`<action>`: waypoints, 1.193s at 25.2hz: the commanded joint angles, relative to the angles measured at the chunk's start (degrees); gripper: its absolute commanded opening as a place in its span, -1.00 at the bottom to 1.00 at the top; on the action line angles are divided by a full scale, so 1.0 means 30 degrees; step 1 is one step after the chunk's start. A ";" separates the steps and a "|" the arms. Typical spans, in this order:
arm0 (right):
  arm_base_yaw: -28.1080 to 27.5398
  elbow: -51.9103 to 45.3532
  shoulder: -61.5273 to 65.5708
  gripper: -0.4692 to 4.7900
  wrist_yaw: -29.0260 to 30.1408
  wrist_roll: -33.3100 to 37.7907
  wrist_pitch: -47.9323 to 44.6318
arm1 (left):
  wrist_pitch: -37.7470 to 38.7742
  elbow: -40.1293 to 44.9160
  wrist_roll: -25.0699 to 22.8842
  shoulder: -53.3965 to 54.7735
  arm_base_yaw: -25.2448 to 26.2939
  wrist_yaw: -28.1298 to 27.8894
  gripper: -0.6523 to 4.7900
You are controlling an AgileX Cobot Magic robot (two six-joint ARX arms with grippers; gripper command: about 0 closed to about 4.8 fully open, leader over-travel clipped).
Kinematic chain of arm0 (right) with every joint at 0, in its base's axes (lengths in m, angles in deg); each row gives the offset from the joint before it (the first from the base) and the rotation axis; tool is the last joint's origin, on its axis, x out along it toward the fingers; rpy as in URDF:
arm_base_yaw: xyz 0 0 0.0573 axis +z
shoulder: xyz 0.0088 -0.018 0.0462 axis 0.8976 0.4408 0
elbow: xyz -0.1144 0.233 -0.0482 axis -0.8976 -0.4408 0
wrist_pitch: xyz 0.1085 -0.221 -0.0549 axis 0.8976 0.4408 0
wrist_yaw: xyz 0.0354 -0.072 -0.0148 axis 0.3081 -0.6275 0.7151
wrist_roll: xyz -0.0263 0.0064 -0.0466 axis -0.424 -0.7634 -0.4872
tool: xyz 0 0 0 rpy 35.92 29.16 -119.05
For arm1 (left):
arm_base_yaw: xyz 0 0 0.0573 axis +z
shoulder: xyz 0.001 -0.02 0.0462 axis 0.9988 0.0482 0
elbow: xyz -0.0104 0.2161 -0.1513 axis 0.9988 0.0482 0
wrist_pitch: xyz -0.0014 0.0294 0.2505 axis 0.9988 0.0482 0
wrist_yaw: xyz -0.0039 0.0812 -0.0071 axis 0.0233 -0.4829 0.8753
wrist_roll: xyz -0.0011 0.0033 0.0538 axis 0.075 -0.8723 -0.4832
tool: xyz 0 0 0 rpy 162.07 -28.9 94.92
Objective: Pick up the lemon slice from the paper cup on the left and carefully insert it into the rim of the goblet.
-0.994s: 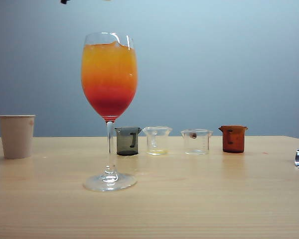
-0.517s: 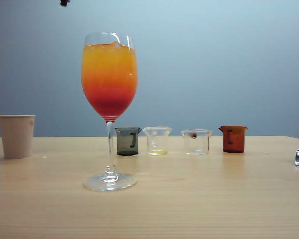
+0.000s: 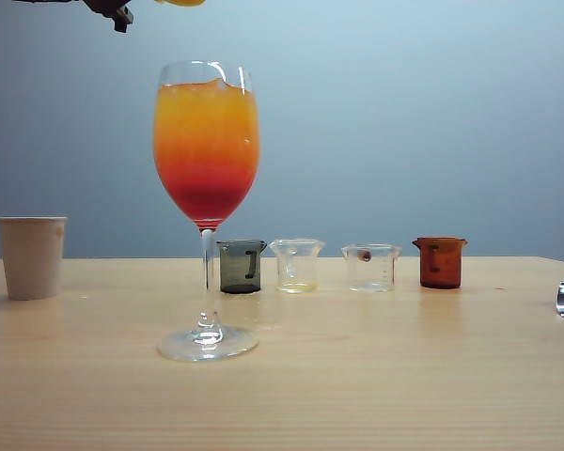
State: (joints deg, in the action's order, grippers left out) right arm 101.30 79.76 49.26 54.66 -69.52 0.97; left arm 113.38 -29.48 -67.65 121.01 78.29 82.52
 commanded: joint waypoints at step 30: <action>0.0015 0.0058 0.0189 -0.84 0.0044 -0.0051 -0.0189 | -0.5180 0.0772 0.5166 -0.0080 -0.0656 -0.3410 -0.78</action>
State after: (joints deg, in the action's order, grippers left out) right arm 101.32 79.76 49.96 54.66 -69.52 1.04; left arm 97.03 -27.06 -52.13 121.05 76.60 72.46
